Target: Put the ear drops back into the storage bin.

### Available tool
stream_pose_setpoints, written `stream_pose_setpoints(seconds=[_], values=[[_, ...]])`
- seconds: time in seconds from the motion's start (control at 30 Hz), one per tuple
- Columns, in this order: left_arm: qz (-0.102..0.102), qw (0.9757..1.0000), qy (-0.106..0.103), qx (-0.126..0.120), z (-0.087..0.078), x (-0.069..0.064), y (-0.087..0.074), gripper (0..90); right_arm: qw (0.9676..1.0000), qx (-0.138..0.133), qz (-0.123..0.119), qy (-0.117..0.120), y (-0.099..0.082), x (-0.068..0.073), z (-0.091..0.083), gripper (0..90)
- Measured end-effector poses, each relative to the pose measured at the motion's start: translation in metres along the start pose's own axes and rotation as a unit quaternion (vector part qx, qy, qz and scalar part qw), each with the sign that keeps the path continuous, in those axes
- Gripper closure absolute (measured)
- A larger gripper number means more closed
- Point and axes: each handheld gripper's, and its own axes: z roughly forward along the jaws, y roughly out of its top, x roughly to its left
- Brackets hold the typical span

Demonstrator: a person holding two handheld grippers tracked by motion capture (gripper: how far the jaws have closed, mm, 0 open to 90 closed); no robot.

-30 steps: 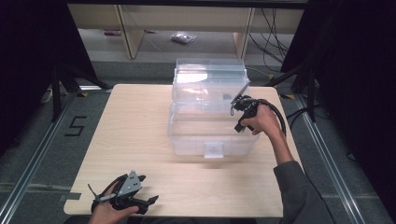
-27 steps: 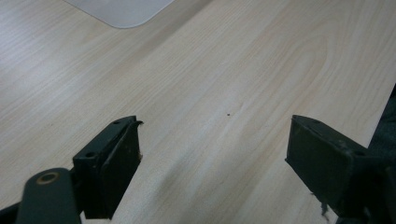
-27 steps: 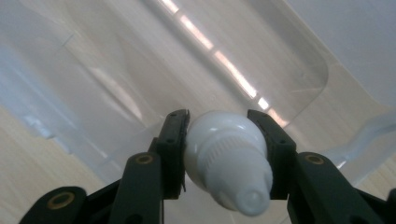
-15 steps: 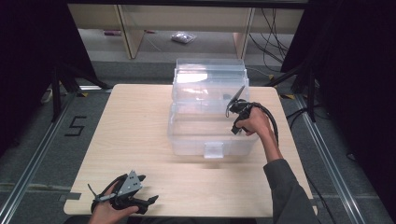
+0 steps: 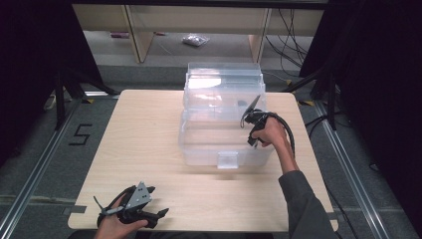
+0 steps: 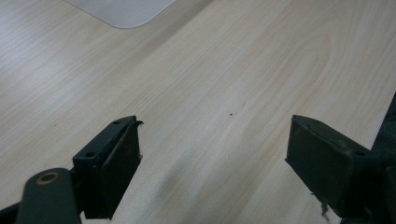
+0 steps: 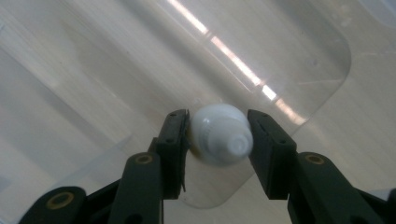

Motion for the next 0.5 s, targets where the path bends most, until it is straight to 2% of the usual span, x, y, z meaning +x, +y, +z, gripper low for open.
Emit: stream_pose_setpoints(seconds=[0.1, 0.13, 0.27, 0.4, 0.5], values=[[-0.002, 1.0000, -0.003, -0.004, 0.0002, -0.0002, -0.0002, 17.0, 1.0000, 0.002, -0.004, 0.003, 0.0006, 0.0001, 0.0007, 59.8], [0.000, 1.0000, -0.001, 0.001, -0.0001, 0.0001, 0.0001, 17.0, 0.9999, 0.011, 0.003, 0.003, 0.0005, 0.0014, 0.0005, 59.9], [-0.003, 1.0000, -0.006, -0.005, 0.0000, -0.0006, -0.0001, 17.0, 0.9999, 0.014, 0.008, 0.000, 0.0006, 0.0029, 0.0005, 59.9], [-0.002, 1.0000, -0.003, -0.004, 0.0002, -0.0002, -0.0001, 17.0, 0.9998, 0.018, -0.001, 0.002, 0.0003, 0.0015, 0.0007, 59.8], [-0.004, 1.0000, -0.004, -0.006, 0.0003, -0.0006, -0.0002, 17.1, 0.9998, 0.020, 0.002, 0.004, -0.0002, 0.0024, 0.0012, 59.3]])
